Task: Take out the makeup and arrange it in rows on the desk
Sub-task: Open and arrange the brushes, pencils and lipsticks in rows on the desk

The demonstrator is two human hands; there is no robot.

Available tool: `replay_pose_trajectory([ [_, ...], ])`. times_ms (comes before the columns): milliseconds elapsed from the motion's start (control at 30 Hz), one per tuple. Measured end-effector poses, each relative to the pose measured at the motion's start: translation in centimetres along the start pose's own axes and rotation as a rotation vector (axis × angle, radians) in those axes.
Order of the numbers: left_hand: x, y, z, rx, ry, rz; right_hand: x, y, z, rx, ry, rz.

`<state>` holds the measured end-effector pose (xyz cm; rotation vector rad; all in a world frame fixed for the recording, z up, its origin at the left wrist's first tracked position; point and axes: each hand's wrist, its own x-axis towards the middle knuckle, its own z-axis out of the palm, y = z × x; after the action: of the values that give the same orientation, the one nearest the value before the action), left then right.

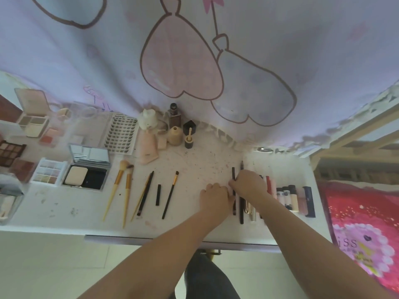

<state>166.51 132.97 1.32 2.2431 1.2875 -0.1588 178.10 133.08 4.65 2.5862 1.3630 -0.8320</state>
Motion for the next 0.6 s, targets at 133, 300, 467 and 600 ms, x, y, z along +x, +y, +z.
replay_pose_trajectory([
  [133,-0.3,-0.9,-2.3,-0.510,-0.124,-0.056,-0.1,-0.8,-1.6,0.402,-0.110,0.003],
  [300,-2.1,-3.2,-5.5,-0.539,-0.116,0.041,-1.3,-2.3,-3.6,0.932,-0.246,-0.022],
  [467,-3.9,-5.2,-9.3,-0.656,-0.125,0.058,-2.3,-4.8,-4.0,1.126,-0.301,-0.030],
  [600,-6.0,-7.3,-10.8,-0.613,-0.359,0.073,-1.3,-4.8,-4.9,1.526,-0.147,0.140],
])
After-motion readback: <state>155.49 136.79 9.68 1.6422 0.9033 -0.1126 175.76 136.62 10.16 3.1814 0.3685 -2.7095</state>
